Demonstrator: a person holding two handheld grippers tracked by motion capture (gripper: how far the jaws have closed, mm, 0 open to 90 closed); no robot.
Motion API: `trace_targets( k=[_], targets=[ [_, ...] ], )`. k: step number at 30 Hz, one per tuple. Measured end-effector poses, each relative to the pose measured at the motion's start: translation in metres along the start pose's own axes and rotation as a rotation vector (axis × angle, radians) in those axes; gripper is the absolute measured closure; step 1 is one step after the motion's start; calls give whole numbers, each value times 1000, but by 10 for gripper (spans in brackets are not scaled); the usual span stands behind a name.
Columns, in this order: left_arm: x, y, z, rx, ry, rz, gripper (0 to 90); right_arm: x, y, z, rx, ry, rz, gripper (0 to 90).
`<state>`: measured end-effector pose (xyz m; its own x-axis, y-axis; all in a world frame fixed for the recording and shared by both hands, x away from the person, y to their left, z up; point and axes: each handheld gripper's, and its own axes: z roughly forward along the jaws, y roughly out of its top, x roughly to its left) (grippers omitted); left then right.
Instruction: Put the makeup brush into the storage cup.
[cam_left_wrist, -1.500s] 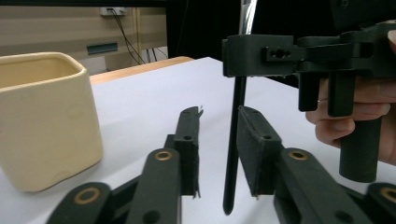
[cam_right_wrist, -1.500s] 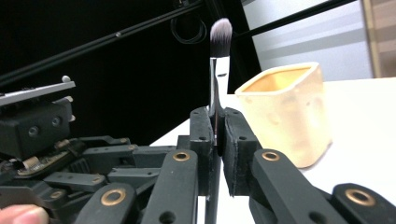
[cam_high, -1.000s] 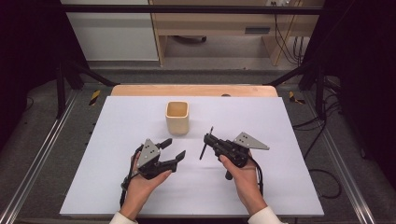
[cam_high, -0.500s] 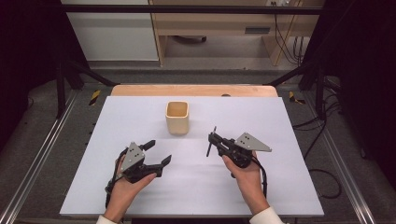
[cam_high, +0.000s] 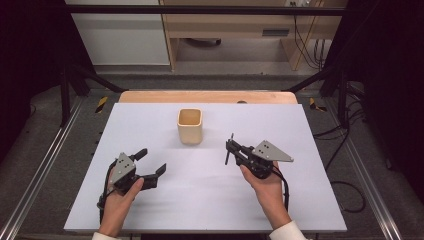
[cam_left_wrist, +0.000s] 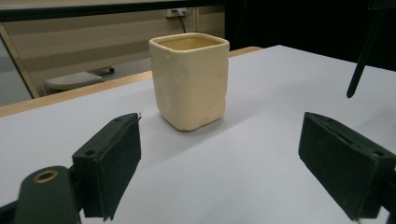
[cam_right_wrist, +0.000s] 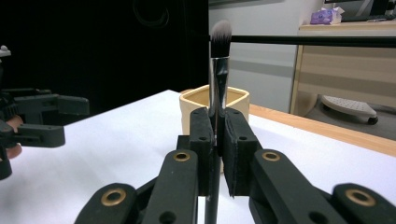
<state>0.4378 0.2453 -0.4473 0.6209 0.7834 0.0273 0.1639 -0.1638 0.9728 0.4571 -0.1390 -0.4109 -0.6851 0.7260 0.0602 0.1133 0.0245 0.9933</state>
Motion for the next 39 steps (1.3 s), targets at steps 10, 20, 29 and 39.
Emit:
trace_targets(
  k=[10,20,29,39],
  targets=[
    [8,-4,-2,-4,11,-13,68,-3,19,8,51,-3,-75,833],
    [9,-4,-3,-18,-3,-20,53,-8,30,16,67,-8,-86,833],
    [11,-4,-4,-39,-18,-20,46,-7,34,22,76,-11,-100,833],
    [14,-4,-6,-59,-15,-32,43,-6,42,26,68,-11,-105,833]
  ],
)
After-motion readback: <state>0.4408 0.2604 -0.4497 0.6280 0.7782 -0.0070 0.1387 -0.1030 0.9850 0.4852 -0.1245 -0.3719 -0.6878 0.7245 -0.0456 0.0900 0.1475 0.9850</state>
